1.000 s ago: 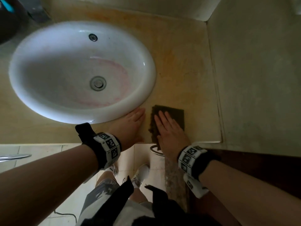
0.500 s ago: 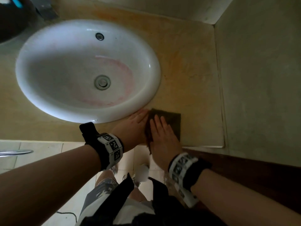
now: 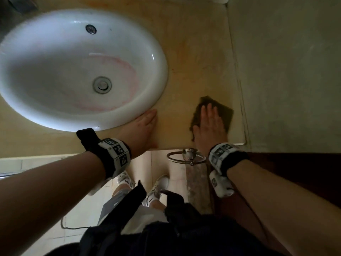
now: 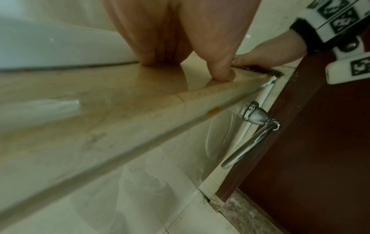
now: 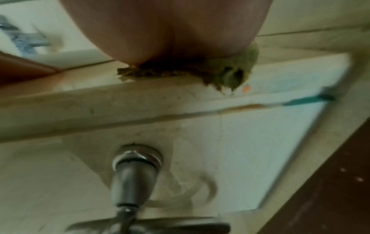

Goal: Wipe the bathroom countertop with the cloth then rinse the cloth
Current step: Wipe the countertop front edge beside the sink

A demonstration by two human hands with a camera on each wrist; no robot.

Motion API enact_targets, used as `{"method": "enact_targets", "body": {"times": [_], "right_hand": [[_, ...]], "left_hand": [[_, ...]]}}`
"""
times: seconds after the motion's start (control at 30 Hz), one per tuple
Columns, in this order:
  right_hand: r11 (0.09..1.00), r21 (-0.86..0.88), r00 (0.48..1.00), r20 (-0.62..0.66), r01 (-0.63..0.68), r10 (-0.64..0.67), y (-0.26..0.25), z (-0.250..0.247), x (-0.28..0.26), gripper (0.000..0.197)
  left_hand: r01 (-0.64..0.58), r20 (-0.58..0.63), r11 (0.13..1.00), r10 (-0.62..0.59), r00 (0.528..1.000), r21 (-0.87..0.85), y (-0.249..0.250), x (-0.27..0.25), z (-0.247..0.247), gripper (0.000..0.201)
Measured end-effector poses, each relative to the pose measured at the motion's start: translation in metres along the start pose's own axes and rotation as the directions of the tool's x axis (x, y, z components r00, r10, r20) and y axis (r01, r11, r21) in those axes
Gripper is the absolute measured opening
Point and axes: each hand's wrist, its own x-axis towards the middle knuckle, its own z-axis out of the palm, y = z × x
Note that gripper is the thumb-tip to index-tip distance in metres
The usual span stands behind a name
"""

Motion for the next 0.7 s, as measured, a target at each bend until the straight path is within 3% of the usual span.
{"method": "enact_targets", "body": {"times": [0.1, 0.17, 0.23, 0.33, 0.43, 0.57, 0.7], "right_hand": [[0.979, 0.085, 0.982, 0.007, -0.187, 0.187, -0.001, -0.005, -0.001, 0.072], [0.989, 0.118, 0.996, 0.004, -0.092, 0.092, -0.040, -0.003, -0.015, 0.074], [0.989, 0.101, 0.994, 0.020, 0.105, -0.107, -0.070, 0.004, -0.032, 0.074], [0.962, 0.161, 0.973, 0.020, 0.222, -0.228, -0.060, -0.007, -0.036, 0.073], [0.946, 0.224, 0.972, -0.026, 0.234, -0.234, -0.032, -0.021, -0.030, 0.072], [0.960, 0.092, 0.963, 0.016, 0.266, -0.269, -0.022, -0.013, -0.027, 0.076], [0.991, 0.101, 0.996, -0.013, 0.093, -0.092, 0.006, -0.011, -0.016, 0.076]], "left_hand": [[0.006, -0.019, 1.000, -0.006, 1.000, -0.028, 0.002, 0.000, -0.001, 0.105], [0.010, -0.016, 1.000, -0.010, 1.000, -0.023, 0.003, -0.001, -0.003, 0.103], [0.007, -0.015, 1.000, -0.007, 1.000, 0.013, 0.003, -0.001, -0.004, 0.104], [0.013, -0.005, 1.000, -0.013, 1.000, 0.019, 0.005, -0.001, -0.006, 0.104], [0.020, -0.014, 1.000, -0.020, 1.000, -0.004, 0.004, -0.003, -0.006, 0.104], [0.031, -0.015, 0.999, -0.032, 0.999, -0.031, 0.007, -0.005, -0.008, 0.101], [0.029, -0.015, 0.999, -0.029, 0.999, -0.040, 0.007, -0.005, -0.009, 0.099]]}}
